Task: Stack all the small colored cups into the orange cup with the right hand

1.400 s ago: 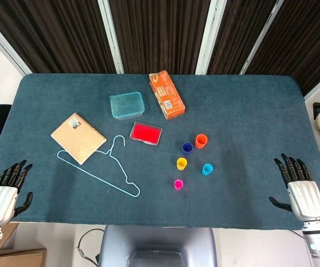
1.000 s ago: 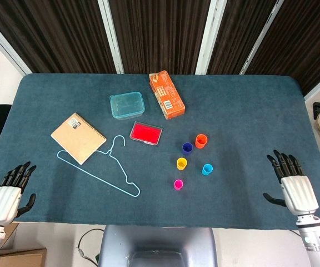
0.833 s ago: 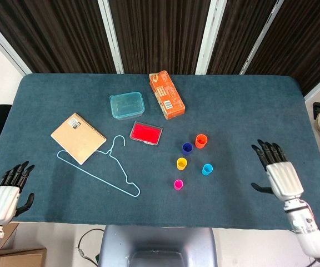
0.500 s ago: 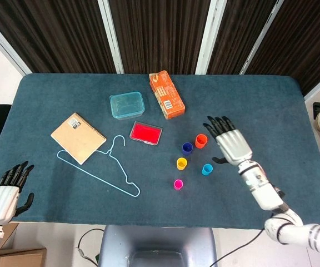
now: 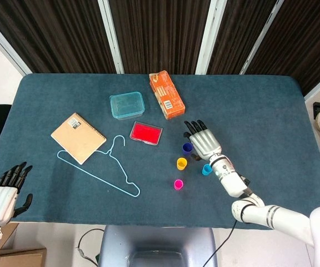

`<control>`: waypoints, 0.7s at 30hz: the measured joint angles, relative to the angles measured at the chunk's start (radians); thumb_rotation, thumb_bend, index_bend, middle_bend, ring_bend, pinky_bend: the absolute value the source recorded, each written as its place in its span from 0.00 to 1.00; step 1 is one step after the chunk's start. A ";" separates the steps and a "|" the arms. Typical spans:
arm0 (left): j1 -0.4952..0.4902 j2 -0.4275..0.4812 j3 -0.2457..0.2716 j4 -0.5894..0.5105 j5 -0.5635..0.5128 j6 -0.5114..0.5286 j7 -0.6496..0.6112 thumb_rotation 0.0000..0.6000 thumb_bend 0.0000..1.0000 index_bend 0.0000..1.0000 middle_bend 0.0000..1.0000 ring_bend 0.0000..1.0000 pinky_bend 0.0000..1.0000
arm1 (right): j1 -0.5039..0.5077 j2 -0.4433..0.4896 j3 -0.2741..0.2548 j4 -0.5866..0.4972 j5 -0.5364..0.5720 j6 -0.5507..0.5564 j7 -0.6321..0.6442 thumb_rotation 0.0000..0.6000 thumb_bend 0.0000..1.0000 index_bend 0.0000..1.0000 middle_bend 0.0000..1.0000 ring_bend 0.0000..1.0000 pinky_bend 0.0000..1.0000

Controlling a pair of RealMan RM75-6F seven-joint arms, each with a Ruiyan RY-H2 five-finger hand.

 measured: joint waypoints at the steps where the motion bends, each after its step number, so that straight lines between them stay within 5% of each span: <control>1: 0.001 0.000 0.001 0.001 0.001 0.001 -0.001 1.00 0.45 0.00 0.00 0.00 0.13 | 0.004 -0.006 -0.005 0.010 0.004 -0.001 -0.005 1.00 0.37 0.41 0.00 0.00 0.00; 21: -0.010 -0.003 -0.002 0.000 -0.010 -0.020 0.009 1.00 0.45 0.00 0.00 0.00 0.13 | 0.069 -0.106 -0.032 0.145 0.080 -0.032 0.017 1.00 0.44 0.54 0.00 0.00 0.00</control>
